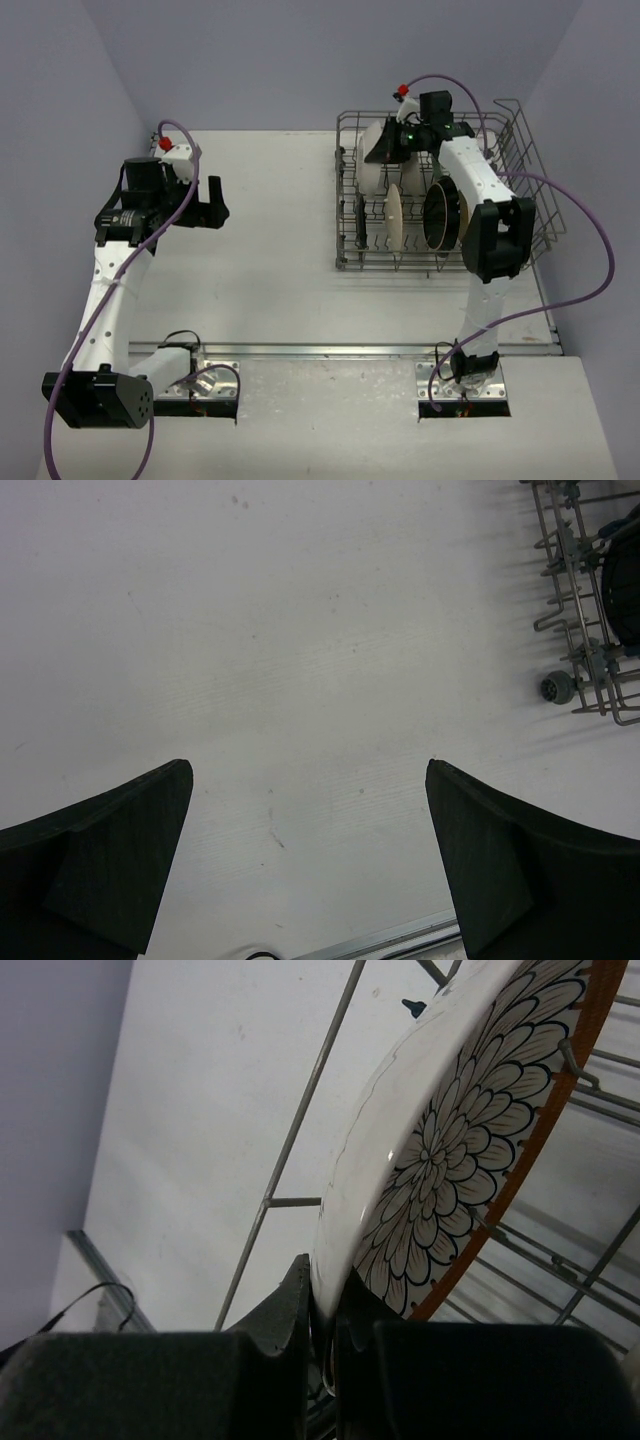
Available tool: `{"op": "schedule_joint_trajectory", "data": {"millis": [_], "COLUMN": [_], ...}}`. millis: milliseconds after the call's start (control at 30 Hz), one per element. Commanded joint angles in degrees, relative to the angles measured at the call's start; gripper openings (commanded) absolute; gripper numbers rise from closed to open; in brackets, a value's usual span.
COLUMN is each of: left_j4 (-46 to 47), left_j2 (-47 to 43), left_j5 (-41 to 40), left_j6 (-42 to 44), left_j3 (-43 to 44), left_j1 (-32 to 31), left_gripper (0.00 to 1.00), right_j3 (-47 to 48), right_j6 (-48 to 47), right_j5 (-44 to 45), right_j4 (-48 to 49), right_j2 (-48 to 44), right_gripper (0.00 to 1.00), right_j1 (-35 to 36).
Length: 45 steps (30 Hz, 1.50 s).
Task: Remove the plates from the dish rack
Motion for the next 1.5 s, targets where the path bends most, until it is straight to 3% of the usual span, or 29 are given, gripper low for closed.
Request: {"op": "schedule_joint_trajectory", "data": {"millis": [0, 233, 433, 667, 833, 900, 1033, 1133, 1233, 1267, 1333, 1467], "left_j4": [1.64, 1.55, 1.52, 2.23, 0.55, -1.62, -4.89, -8.07, -9.59, -9.61, -11.07, -13.3], "left_j2": [0.18, 0.35, 0.44, 0.18, 0.43, 1.51, 4.16, 5.62, 5.81, 5.72, 5.54, 5.3], "left_j5": [0.95, 0.59, 0.3, 3.31, 5.7, 6.7, 11.35, 16.9, 20.6, 21.49, 24.95, 28.3], "left_j6": [-0.57, -0.55, -1.54, -4.78, -4.64, -4.99, -5.04, -3.4, -1.1, -1.07, 0.7, 3.96], "left_j3": [0.61, 0.61, 1.02, 3.62, 11.85, 16.67, 22.5, 25.69, 27.66, 27.68, 28.48, 27.53], "left_j1": [0.88, 1.06, 1.29, 1.76, 1.76, 1.76, 2.78, 3.77, 5.51, 5.54, 7.56, 10.63], "left_gripper": [1.0, 1.0, 1.0, 1.0, 1.0, 1.0, 1.0, 1.0, 1.0, 1.0, 1.0, 1.0], "right_j3": [4.66, 2.66, 7.17, 8.02, 13.65, 14.13, 7.12, -5.39, -20.08, -20.27, -30.13, -40.46], "right_j6": [7.14, 24.25, 24.26, 17.89, -7.15, -22.78, -43.83, -59.08, -73.46, -77.08, -86.84, -94.81], "right_j5": [-12.53, -21.81, -21.72, -21.93, -14.7, -6.21, 8.56, 20.97, 32.76, 35.09, 41.54, 45.96], "right_j4": [9.18, 23.26, 23.1, 20.44, 1.47, -5.31, -9.04, -6.56, 4.59, 4.73, 12.32, 22.7], "right_j2": [-8.36, -8.17, -8.72, -14.65, -19.26, -21.4, -27.86, -33.47, -40.25, -40.34, -44.06, -47.05], "right_gripper": [0.0, 0.0, 0.0, 0.0, 0.0, 0.0, 0.0, 0.0, 0.0, 0.0, 0.0, 0.0], "right_j1": [-1.57, -5.09, -6.73, -6.45, 0.33, 8.53, 23.37, 34.03, 43.49, 45.49, 49.99, 52.69]}}
